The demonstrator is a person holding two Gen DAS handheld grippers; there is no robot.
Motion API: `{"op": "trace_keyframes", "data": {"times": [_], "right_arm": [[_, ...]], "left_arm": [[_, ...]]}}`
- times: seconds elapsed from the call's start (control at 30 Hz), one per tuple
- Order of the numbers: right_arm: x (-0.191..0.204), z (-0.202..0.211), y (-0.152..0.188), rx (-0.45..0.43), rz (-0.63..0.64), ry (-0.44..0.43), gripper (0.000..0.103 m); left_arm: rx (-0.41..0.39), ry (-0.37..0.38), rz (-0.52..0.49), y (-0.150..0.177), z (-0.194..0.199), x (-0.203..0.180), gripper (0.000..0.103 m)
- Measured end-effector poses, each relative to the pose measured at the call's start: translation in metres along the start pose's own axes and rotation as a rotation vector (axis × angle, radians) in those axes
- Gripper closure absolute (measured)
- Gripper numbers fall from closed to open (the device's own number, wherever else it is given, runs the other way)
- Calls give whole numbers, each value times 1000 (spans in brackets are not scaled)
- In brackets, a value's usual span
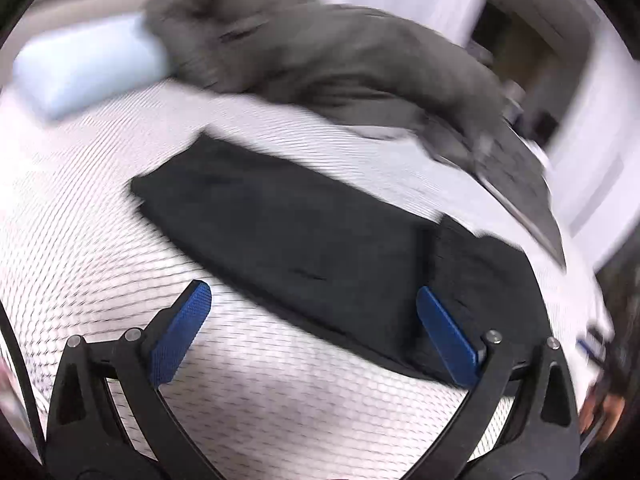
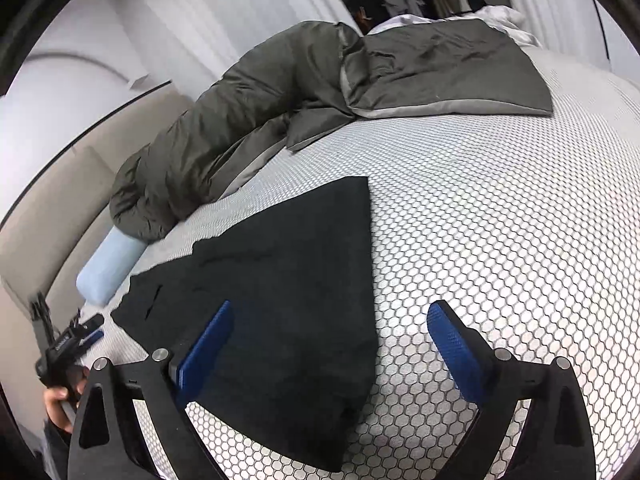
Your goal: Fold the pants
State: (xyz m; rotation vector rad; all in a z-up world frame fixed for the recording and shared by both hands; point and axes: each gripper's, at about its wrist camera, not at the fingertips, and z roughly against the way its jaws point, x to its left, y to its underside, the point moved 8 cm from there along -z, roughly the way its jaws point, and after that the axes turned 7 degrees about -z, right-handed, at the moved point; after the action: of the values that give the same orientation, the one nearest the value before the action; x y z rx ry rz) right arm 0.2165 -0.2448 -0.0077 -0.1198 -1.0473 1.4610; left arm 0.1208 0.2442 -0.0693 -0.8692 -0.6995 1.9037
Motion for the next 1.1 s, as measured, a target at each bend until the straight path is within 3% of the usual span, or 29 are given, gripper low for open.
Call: {"op": "trace_keyframes", "data": {"times": [0.23, 0.3, 0.33, 0.4, 0.43, 0.47, 0.53, 0.63, 0.7, 0.83, 0.87, 1.0, 1.1], "right_arm": [[-7, 20, 0, -12, -3, -21, 5], [-7, 12, -2, -5, 6, -15, 5], [-7, 7, -3, 0, 10, -10, 5], [-7, 1, -3, 8, 12, -2, 5], [-10, 0, -3, 10, 11, -3, 5], [-10, -1, -4, 11, 11, -2, 5], [-10, -1, -4, 7, 10, -4, 5], [-12, 1, -5, -4, 7, -5, 5], [-12, 1, -6, -7, 5, -5, 5], [-14, -1, -7, -9, 2, 1, 5], [-14, -2, -7, -10, 3, 5, 5], [-18, -2, -7, -9, 8, 17, 5], [-26, -1, -4, 1, 5, 31, 5]], "left_arm": [[101, 32, 324, -11, -56, 80, 2], [79, 24, 388, -19, -66, 94, 4], [59, 11, 394, -24, -68, 97, 13], [51, -45, 398, -33, -73, 105, 45], [55, -65, 398, -36, -74, 108, 81], [62, -63, 389, -38, -74, 107, 93], [23, -55, 348, -47, -62, 99, 96], [-81, -70, 220, -71, -24, 59, 97], [-141, -31, 124, -89, 4, 15, 99], [-243, 152, -114, -111, 62, -117, 102], [-258, 233, -188, -107, 76, -163, 102], [-179, 384, -372, -79, 81, -267, 102], [-112, 389, -366, -59, 74, -273, 90]]}}
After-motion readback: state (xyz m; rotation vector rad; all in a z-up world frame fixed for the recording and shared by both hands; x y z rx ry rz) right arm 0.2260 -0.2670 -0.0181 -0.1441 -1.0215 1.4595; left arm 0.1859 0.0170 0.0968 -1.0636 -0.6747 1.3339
